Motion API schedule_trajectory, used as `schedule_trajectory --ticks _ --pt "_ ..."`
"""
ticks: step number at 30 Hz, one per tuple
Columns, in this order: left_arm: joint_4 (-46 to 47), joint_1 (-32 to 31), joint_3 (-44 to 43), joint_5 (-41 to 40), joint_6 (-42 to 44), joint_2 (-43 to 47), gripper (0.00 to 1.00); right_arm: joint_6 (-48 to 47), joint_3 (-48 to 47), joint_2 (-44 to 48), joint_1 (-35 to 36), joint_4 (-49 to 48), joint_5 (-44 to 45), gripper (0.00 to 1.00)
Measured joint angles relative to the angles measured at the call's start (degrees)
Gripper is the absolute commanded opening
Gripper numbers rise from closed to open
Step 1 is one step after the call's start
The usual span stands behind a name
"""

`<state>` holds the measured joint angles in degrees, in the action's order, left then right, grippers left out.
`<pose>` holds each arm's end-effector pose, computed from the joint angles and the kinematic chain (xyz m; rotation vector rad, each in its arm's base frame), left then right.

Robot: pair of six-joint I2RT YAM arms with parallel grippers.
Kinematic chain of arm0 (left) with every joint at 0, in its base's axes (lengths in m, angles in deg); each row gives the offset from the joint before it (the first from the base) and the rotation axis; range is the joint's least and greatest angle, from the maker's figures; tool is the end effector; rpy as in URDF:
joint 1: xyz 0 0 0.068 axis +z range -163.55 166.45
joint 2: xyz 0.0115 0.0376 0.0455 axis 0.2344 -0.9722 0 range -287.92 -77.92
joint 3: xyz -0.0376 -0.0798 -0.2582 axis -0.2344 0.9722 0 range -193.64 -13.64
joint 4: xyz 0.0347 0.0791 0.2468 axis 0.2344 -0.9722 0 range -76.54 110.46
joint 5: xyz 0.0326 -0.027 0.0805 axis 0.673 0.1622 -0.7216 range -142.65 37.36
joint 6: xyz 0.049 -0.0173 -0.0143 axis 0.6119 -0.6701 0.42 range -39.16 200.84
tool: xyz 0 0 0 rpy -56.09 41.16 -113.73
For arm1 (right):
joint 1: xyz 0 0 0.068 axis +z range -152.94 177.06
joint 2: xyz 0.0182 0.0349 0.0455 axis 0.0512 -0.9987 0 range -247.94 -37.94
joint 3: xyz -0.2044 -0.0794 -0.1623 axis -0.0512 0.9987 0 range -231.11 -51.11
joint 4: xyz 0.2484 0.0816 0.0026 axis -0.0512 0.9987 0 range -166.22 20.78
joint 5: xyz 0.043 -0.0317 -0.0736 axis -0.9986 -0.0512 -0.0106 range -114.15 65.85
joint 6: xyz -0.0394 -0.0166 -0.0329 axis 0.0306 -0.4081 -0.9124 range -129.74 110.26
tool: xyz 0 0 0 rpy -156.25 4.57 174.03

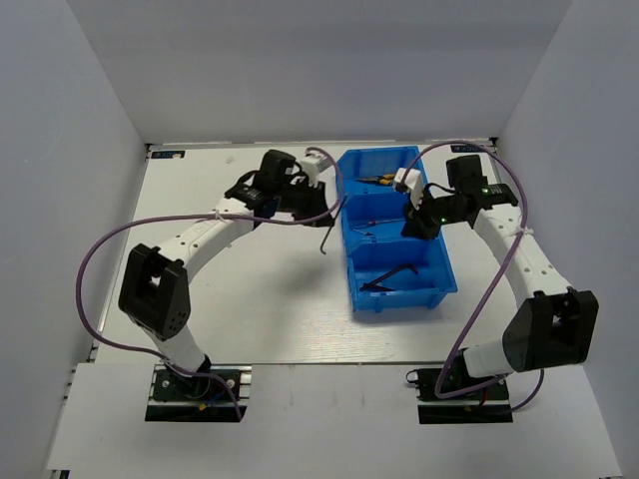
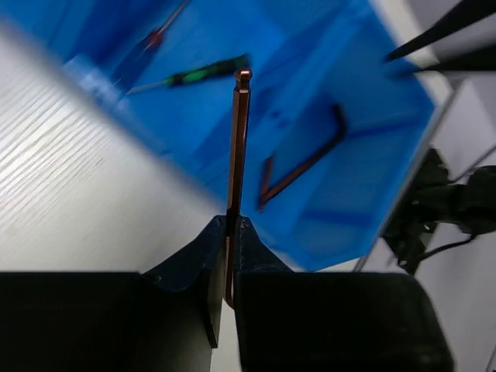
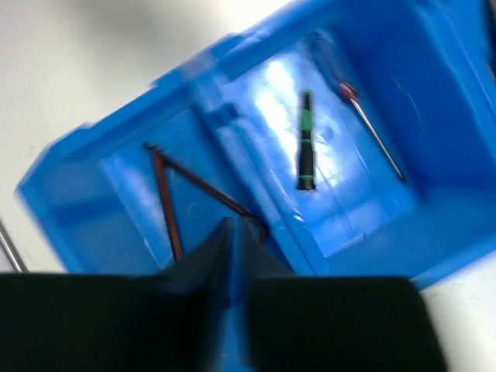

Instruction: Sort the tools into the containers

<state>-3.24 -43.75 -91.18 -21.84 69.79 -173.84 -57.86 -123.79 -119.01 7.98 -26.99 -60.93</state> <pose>0.3161 -0.2051 0.2858 0.6776 2.2803 -0.9783 0.2759 0.0749 0.3113 -1.3630 1.9443 0.5258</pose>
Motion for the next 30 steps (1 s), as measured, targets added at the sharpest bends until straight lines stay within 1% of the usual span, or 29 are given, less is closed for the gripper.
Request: schedule_trajectory --ticks 3,6,10,15,17,18,19,20,21,23,24,26,27,29,30 --pt "4.02 -3.50 -3.72 3.13 -1.88 -1.44 0.00 7.17 1.05 0.39 -0.90 -6.36 5.84 0.00" --pt "9.11 -7.06 -4.31 5.18 -4.92 -2.51 0.00 12.81 1.25 0.46 -2.95 -10.93 10.05 0.00" --pt "15.65 -11.52 -2.69 5.68 -8.72 -4.68 0.00 17.99 1.70 0.74 -5.49 -14.84 13.11 0.00" --pt "20.28 -16.65 -1.57 5.11 -10.62 -9.57 0.00 22.49 2.82 0.98 -8.15 -16.74 13.62 0.00" --pt "20.11 -18.32 -2.71 4.33 -10.40 -12.52 0.10 23.58 3.19 1.01 -8.81 -16.85 13.05 0.00" --pt "19.45 -19.02 -3.72 3.76 -10.16 -14.10 0.19 23.98 3.34 1.01 -9.14 -16.81 12.63 0.00" --pt "18.91 -19.58 -4.74 3.06 -9.94 -15.52 0.29 24.22 3.48 1.01 -9.44 -16.85 12.28 0.00" --pt "18.12 -20.02 -5.66 2.34 -9.57 -16.79 0.47 24.50 3.56 1.09 -9.75 -16.83 11.93 0.01" --pt "17.51 -20.31 -6.05 1.51 -9.05 -17.40 0.54 24.61 3.74 1.16 -9.86 -16.85 11.43 0.10" --pt "15.82 -20.52 -6.29 -0.04 -8.41 -17.79 0.59 24.72 4.26 1.57 -10.08 -16.57 10.08 0.27" --pt "15.13 -20.55 -6.47 -0.90 -8.31 -17.77 0.63 24.37 4.31 1.70 -10.12 -16.04 9.11 0.38" --pt "14.40 -20.52 -6.88 -2.67 -7.93 -17.53 0.65 23.34 4.33 2.01 -10.16 -15.12 6.69 0.44" --pt "13.92 -20.52 -7.04 -3.52 -7.80 -17.20 0.75 22.75 4.35 2.25 -10.16 -14.58 5.35 0.48" --pt "12.70 -20.50 -7.37 -5.31 -7.17 -16.09 0.77 21.97 4.96 2.89 -10.14 -14.08 3.02 0.54" --pt "12.04 -20.44 -7.65 -6.40 -6.95 -15.34 0.87 21.75 5.33 3.30 -10.10 -13.44 1.97 0.81"
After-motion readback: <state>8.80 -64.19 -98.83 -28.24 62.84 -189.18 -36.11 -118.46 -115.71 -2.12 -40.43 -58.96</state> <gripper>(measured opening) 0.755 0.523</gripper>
